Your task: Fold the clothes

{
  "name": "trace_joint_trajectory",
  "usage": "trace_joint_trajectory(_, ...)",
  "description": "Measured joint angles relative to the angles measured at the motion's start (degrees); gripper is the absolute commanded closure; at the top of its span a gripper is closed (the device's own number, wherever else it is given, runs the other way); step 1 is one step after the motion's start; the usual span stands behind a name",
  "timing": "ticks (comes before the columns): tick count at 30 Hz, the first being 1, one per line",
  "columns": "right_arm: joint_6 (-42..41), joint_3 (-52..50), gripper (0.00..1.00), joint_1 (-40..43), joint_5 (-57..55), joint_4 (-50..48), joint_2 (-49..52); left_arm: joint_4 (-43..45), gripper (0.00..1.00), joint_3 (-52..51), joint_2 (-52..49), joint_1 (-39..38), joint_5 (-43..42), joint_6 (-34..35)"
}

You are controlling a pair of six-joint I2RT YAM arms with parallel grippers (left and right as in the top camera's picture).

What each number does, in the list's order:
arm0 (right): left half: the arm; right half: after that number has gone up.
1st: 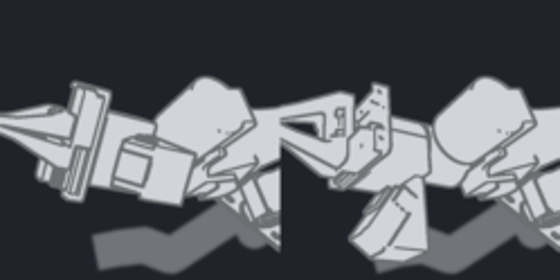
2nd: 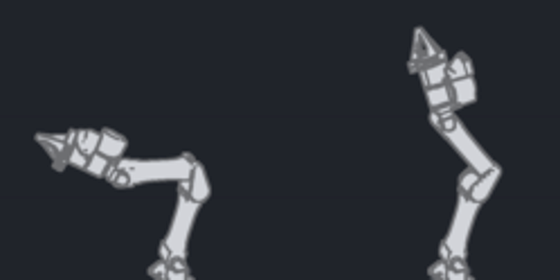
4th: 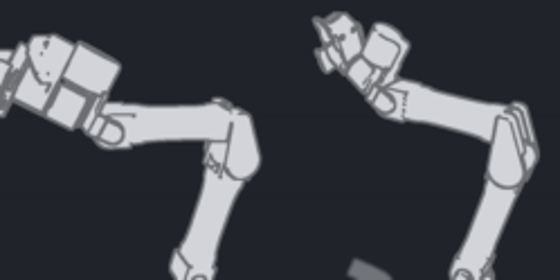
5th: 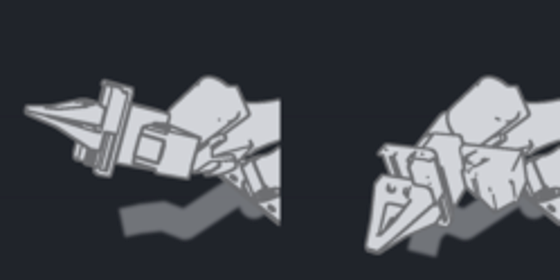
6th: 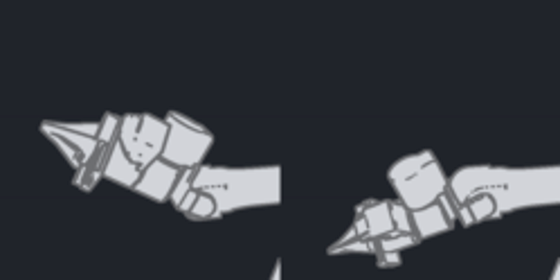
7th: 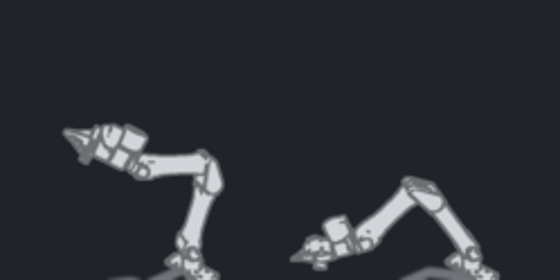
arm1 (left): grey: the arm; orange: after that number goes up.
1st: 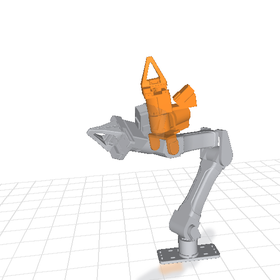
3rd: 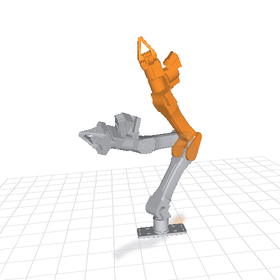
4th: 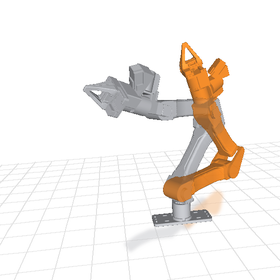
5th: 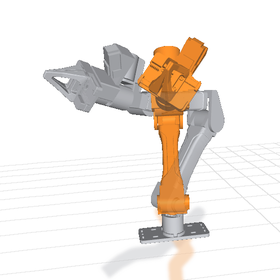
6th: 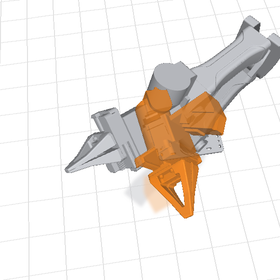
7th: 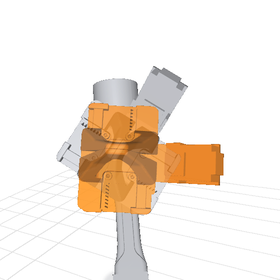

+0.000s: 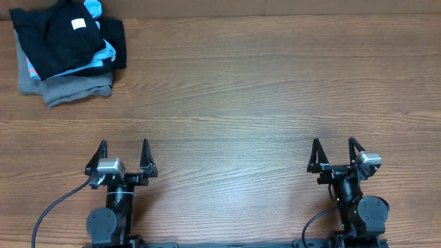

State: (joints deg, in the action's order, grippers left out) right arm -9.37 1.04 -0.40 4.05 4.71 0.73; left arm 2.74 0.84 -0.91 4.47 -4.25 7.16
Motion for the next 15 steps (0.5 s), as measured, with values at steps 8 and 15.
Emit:
trace_joint_trajectory(8,0.0,0.0,0.00,0.0,0.0,0.0,0.0,-7.0,0.00,-0.4,0.1,0.0,2.2,0.0)
trace_joint_trajectory(15,0.0,0.0,0.00,0.0,0.0,0.0,0.0,-7.1,0.00,-0.4,0.1,0.0,2.4,0.0)
